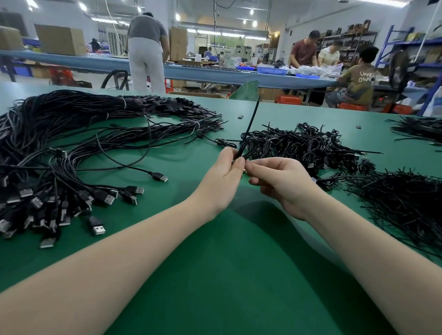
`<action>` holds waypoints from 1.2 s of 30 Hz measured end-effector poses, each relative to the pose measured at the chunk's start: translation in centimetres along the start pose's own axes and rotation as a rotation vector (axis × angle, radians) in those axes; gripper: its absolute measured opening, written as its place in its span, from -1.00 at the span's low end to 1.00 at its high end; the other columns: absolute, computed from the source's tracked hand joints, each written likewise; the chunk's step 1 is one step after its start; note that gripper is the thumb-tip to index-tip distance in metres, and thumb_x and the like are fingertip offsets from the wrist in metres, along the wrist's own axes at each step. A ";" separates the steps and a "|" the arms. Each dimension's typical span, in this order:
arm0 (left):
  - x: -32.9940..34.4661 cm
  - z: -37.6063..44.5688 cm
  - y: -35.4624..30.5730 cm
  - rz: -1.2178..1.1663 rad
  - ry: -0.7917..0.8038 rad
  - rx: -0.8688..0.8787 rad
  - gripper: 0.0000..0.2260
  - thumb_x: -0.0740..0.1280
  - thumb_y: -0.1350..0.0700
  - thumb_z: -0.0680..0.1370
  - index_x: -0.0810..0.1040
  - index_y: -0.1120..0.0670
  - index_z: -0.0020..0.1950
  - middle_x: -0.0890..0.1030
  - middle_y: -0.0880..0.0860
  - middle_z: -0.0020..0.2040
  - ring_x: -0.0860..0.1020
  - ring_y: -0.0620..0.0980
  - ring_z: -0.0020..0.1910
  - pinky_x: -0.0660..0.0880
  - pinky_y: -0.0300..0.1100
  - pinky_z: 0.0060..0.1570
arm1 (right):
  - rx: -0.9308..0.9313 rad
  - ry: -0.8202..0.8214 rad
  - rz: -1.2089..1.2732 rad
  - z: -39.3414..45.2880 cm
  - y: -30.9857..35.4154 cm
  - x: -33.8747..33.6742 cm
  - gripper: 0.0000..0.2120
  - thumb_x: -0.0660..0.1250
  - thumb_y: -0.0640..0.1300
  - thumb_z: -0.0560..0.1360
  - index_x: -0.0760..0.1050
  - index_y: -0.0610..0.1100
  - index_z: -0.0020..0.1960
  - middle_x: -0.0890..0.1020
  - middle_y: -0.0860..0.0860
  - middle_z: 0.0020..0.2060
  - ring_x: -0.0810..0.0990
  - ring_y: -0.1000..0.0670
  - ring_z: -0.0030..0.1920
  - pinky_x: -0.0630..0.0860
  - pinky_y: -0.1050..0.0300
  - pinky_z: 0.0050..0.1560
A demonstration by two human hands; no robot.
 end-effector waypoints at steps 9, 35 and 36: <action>0.1 -0.2 -0.1 0.021 0.002 0.016 -0.89 0.06 0.10 0.68 0.33 0.09 0.03 0.40 -0.09 -0.24 0.35 -0.15 -0.29 0.30 -0.22 -0.29 | -0.052 0.006 -0.140 0.2 0.4 -0.4 -0.94 0.44 -0.12 0.46 0.64 -0.07 -0.19 0.66 0.08 -0.34 0.58 0.16 -0.35 0.40 0.27 -0.32; 0.3 0.3 0.2 -0.004 -0.021 -0.035 -0.86 0.07 0.07 0.67 0.33 -0.06 -0.08 0.42 -0.09 -0.24 0.36 -0.13 -0.29 0.31 -0.18 -0.24 | -0.132 -0.036 -0.219 0.5 0.6 -0.6 -0.96 0.45 -0.16 0.45 0.64 -0.09 -0.18 0.64 0.09 -0.37 0.51 0.18 -0.38 0.43 0.30 -0.30; 0.3 0.2 0.2 0.001 -0.027 -0.042 -0.86 0.08 0.06 0.67 0.34 -0.06 -0.07 0.44 -0.09 -0.26 0.37 -0.12 -0.30 0.33 -0.17 -0.24 | -0.212 -0.084 -0.351 0.5 0.8 -0.6 -0.94 0.45 -0.15 0.45 0.63 -0.05 -0.20 0.64 0.12 -0.37 0.51 0.22 -0.38 0.42 0.36 -0.29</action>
Point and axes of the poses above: each hand's wrist, its own z-axis towards the middle knuckle, its own x-axis out of the palm, y = z × x, the point moved 2 cm from there along z, towards the middle knuckle
